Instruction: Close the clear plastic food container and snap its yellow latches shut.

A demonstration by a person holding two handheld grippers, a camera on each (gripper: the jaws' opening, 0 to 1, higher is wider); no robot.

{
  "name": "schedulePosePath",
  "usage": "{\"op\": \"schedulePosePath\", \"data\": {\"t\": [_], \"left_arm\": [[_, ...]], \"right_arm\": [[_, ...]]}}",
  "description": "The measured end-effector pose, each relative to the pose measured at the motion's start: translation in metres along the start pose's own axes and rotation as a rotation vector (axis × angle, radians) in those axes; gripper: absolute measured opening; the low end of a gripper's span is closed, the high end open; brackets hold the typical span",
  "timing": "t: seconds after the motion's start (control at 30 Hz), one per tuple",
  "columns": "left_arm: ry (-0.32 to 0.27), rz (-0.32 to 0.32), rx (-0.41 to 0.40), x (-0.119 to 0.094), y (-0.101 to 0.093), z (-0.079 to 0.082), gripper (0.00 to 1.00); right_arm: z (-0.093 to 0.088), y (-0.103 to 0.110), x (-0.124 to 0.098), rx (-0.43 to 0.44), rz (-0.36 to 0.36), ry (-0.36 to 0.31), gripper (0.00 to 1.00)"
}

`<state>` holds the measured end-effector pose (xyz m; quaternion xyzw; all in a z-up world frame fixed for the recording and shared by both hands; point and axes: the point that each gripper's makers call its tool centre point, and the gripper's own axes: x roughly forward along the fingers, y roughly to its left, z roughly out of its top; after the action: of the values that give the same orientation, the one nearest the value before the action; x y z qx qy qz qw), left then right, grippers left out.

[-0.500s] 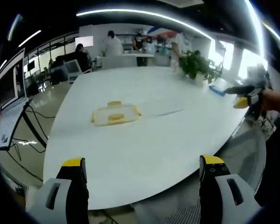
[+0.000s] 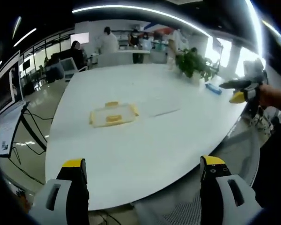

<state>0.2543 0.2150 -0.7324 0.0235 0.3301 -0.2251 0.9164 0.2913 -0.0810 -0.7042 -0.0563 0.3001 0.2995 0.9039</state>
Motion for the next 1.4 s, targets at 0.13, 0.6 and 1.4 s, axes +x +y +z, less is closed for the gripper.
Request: {"op": "schedulePosePath", "data": {"t": [0.13,0.6,1.4], "left_arm": [[-0.020,-0.008,-0.012,0.004,0.001,0.003,0.99],[-0.016,-0.013,-0.020,0.023,0.023,-0.005,0.98],[-0.002,-0.011,0.007,0.027,0.044,-0.018,0.98]], "right_arm": [[0.001,0.002,0.003,0.005,-0.005,-0.007,1.00],[-0.007,0.006,0.030,0.074,0.004,-0.020,1.00],[-0.013,0.011,0.043,0.081,-0.011,-0.013,1.00]]}}
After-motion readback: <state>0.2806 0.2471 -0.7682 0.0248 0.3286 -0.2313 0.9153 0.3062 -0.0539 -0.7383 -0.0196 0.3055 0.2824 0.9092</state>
